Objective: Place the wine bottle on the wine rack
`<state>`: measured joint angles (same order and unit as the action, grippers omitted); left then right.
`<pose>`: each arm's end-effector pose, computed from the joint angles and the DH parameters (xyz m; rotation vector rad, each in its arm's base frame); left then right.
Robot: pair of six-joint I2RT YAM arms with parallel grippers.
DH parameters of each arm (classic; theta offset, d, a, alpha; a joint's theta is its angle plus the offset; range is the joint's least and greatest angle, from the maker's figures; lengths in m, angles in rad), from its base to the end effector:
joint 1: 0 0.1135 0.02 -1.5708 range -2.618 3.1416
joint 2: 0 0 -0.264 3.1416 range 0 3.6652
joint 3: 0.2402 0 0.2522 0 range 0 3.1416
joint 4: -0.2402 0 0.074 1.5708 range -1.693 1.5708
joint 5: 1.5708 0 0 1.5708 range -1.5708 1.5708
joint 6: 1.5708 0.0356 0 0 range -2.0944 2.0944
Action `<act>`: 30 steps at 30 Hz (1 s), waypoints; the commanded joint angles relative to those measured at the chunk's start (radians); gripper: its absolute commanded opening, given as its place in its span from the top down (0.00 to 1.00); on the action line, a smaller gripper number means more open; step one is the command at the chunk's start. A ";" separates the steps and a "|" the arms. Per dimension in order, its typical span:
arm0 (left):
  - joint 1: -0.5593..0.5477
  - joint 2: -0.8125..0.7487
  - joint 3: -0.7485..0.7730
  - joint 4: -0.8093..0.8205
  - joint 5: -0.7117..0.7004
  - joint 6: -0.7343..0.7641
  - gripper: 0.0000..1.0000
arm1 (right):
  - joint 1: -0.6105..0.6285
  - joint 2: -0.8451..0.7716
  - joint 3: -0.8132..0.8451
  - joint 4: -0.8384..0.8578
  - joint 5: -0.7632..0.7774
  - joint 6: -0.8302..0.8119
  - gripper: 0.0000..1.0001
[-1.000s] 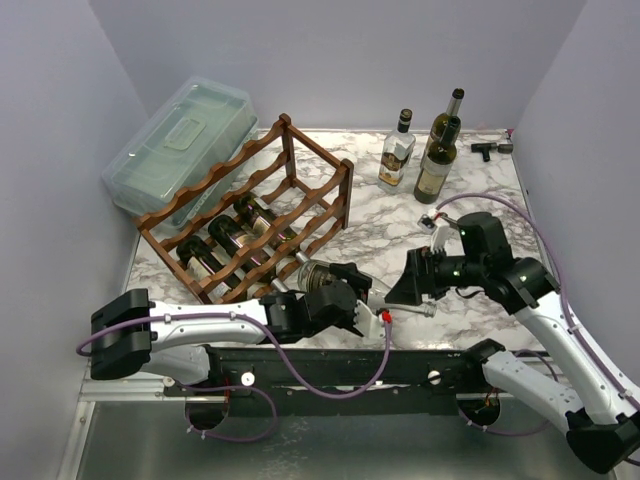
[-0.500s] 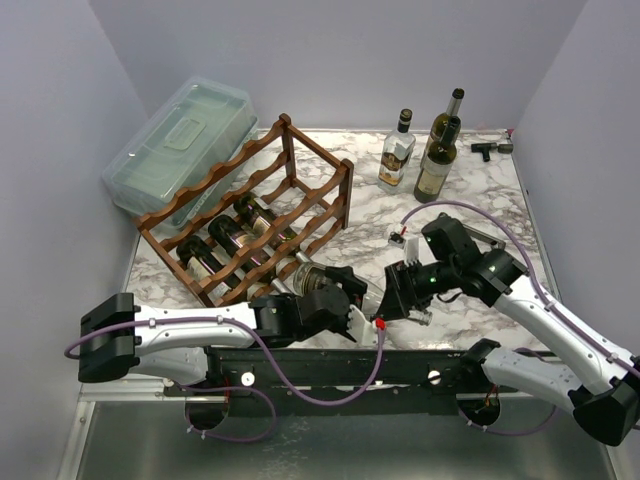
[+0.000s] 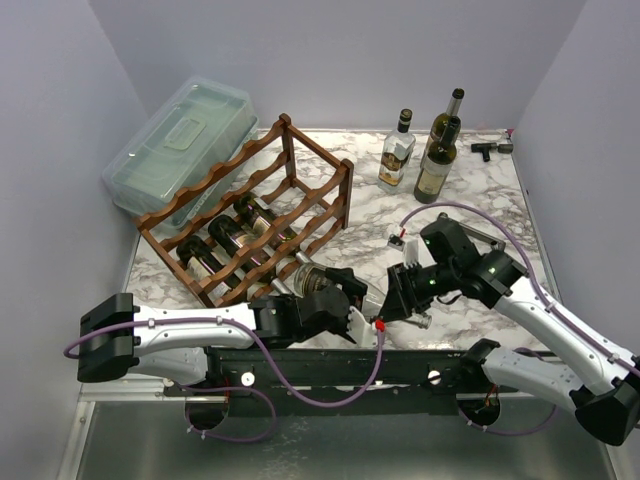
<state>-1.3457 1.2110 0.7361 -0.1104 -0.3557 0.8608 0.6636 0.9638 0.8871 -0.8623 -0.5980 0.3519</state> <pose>0.0705 -0.2525 0.2426 1.7891 1.1310 0.0960 0.1289 0.1262 0.2879 -0.6749 2.5758 1.1346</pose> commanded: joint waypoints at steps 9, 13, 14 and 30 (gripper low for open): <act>-0.009 -0.036 0.021 0.112 0.027 -0.083 0.01 | 0.003 -0.103 0.000 0.046 0.165 0.131 0.99; -0.009 -0.028 0.005 0.130 0.026 -0.096 0.01 | 0.003 -0.117 -0.011 0.063 0.184 0.166 0.99; -0.010 -0.029 0.001 0.136 0.022 -0.100 0.01 | 0.003 -0.121 -0.013 0.069 0.193 0.173 1.00; 0.168 -0.233 0.180 0.285 -0.188 -0.390 0.01 | 0.002 -0.205 -0.146 0.346 0.309 0.249 0.99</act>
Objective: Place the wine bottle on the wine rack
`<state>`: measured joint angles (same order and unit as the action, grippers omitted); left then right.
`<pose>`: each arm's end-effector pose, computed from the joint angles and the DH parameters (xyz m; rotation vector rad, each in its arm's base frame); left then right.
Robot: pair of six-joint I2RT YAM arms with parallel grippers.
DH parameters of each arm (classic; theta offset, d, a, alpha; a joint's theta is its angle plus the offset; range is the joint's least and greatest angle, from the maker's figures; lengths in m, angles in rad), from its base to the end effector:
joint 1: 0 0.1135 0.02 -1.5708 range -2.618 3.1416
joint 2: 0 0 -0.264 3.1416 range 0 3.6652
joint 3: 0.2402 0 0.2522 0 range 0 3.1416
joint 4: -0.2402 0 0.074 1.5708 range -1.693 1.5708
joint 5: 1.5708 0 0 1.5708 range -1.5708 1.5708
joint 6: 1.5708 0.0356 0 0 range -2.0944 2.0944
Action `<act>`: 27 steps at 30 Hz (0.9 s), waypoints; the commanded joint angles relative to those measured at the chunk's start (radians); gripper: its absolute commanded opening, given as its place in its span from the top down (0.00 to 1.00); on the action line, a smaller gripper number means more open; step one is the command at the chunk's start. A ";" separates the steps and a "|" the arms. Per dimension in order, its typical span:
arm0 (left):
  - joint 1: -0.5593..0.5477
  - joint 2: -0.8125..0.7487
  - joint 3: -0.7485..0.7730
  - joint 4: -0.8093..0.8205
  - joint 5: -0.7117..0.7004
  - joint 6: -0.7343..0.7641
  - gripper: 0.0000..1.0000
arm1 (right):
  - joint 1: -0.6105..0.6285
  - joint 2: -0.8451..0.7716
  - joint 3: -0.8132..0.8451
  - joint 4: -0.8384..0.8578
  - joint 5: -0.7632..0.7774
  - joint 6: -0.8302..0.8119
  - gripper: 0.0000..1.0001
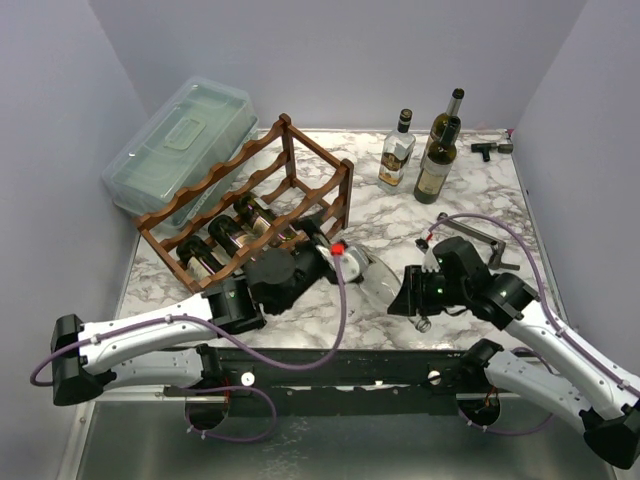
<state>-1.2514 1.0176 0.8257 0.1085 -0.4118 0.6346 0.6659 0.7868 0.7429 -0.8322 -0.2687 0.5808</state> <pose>0.0887 -0.2229 0.3414 1.1277 1.2028 -0.1299 0.1123 0.1003 0.2664 -0.2381 2.5964 0.8362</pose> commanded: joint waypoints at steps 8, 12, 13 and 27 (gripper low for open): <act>0.199 -0.020 0.202 -0.093 -0.214 -0.306 0.01 | 0.000 0.029 -0.041 0.473 0.062 -0.011 0.99; 0.260 0.045 0.262 -0.220 -0.153 -0.389 0.01 | 0.001 0.054 -0.052 0.527 0.084 -0.013 0.99; 0.282 0.069 0.280 -0.244 -0.137 -0.416 0.01 | 0.001 0.054 -0.061 0.550 0.083 -0.012 0.99; 0.491 0.236 0.344 -0.357 0.052 -0.608 0.11 | 0.001 0.068 -0.136 0.642 0.086 -0.004 0.99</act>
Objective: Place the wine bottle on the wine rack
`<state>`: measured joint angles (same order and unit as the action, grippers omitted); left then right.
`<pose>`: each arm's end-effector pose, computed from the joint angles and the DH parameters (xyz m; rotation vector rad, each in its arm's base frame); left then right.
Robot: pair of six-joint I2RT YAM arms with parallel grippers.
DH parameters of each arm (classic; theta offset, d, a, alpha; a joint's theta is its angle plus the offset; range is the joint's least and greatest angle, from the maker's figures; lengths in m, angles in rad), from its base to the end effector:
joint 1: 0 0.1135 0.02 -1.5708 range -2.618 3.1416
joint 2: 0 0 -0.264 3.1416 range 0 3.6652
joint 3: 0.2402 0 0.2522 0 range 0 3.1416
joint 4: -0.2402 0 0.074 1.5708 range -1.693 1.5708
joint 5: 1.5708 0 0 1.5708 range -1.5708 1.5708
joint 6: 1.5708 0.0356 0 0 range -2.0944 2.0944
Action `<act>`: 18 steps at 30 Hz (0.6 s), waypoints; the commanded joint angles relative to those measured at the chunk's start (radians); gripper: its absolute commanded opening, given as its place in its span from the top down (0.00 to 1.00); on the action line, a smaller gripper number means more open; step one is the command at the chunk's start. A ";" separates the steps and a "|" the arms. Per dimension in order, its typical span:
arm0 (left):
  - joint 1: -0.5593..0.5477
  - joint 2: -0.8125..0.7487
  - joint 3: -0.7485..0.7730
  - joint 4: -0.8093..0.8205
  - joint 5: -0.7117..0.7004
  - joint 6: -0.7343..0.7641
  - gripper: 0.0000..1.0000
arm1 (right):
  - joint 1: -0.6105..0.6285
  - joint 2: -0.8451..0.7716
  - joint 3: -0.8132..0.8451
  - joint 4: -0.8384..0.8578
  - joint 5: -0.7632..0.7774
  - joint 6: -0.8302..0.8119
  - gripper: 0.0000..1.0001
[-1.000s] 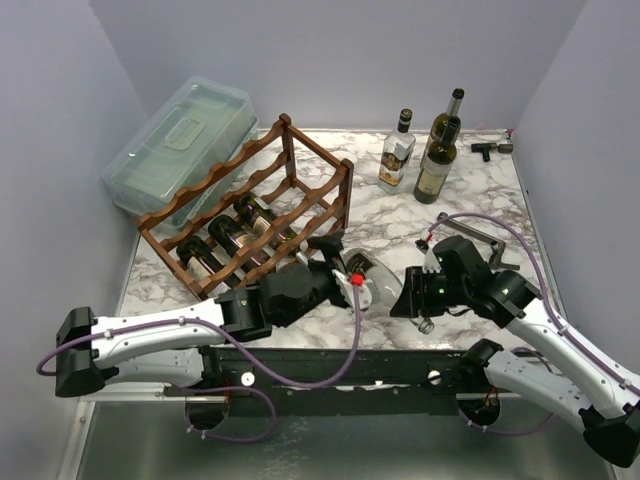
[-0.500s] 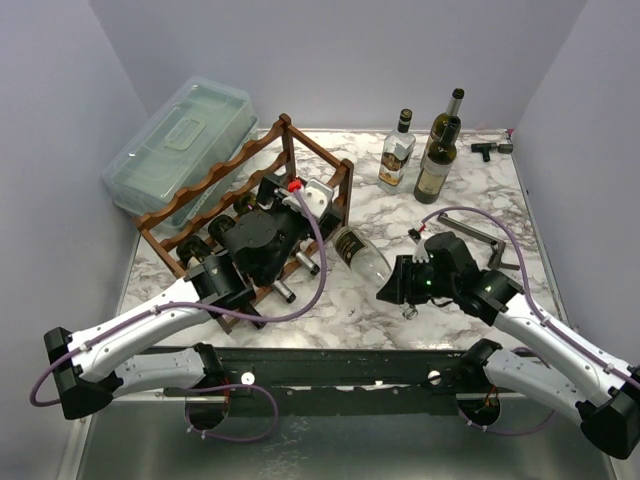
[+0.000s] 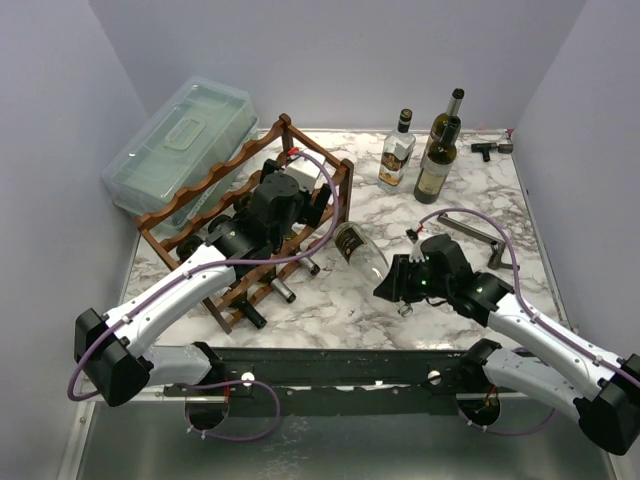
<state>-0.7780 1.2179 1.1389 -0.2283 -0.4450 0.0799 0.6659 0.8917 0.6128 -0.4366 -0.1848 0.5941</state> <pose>0.2094 -0.1848 0.3696 0.4838 1.7834 -0.0687 0.1442 0.1216 0.2377 -0.1893 2.4190 0.8325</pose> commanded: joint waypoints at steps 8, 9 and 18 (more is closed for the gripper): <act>0.018 0.044 -0.006 0.030 0.171 -0.050 0.27 | 0.001 -0.027 -0.039 0.306 -0.024 -0.015 0.99; 0.019 0.043 -0.012 0.035 0.178 -0.043 0.31 | 0.001 -0.026 -0.038 0.308 -0.031 -0.024 0.99; 0.019 0.086 0.004 0.006 0.190 -0.034 0.50 | 0.001 0.002 -0.048 0.419 -0.100 -0.070 1.00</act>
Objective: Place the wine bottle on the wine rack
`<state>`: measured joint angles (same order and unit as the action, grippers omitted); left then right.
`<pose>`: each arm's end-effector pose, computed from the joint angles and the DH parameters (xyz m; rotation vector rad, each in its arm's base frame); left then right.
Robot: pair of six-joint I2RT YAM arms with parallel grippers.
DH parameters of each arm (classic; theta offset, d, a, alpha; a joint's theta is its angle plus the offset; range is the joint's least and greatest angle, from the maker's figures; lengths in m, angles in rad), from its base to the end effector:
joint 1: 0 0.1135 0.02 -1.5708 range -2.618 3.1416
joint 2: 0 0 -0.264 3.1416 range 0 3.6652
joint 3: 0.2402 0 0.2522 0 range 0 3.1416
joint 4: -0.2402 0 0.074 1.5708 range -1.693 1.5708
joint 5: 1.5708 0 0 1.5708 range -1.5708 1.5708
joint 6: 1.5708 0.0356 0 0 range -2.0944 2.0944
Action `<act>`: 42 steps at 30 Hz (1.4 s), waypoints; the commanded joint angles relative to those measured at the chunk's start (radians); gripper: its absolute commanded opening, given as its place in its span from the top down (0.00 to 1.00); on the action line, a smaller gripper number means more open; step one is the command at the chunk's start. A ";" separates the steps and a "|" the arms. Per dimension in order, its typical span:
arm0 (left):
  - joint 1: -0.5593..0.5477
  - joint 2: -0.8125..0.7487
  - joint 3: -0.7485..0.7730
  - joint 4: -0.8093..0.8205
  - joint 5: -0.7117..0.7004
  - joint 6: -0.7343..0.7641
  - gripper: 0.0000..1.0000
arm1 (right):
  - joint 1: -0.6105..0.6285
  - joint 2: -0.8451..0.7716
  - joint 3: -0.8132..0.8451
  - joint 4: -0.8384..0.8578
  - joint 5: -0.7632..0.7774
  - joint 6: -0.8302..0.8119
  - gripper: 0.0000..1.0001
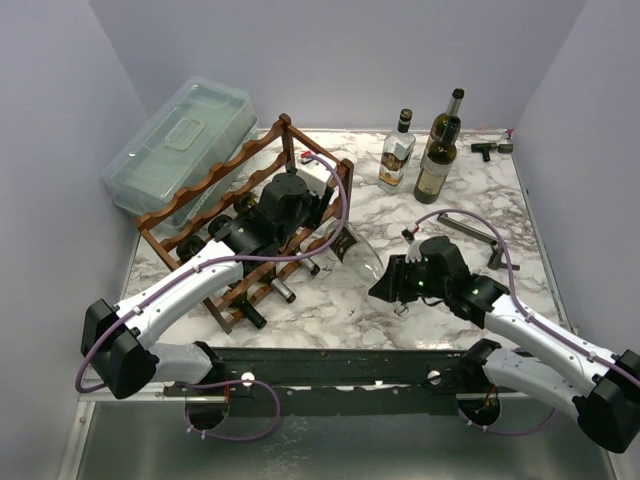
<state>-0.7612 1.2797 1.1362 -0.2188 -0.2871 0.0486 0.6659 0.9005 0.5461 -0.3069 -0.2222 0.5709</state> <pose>0.2215 -0.1971 0.3524 0.5782 1.8338 -0.2016 0.1464 0.1250 0.2249 -0.2419 2.3636 0.8881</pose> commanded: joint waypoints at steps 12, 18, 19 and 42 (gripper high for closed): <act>0.001 0.046 0.013 -0.024 0.072 0.014 0.77 | 0.001 0.112 -0.016 0.493 -0.082 -0.114 0.99; 0.000 0.045 0.010 -0.025 0.066 0.024 0.87 | 0.000 0.133 -0.058 0.599 -0.028 -0.121 0.99; 0.001 0.045 0.009 -0.025 0.067 0.025 0.89 | 0.000 0.136 -0.059 0.603 -0.029 -0.124 0.99; 0.000 0.042 0.002 -0.026 0.104 0.040 1.00 | 0.000 0.602 0.095 0.976 0.033 -0.284 1.00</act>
<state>-0.7483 1.3109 1.1374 -0.2237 -0.2501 0.0990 0.6655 1.4452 0.5182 0.4561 -0.2253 0.3813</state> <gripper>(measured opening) 0.288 0.450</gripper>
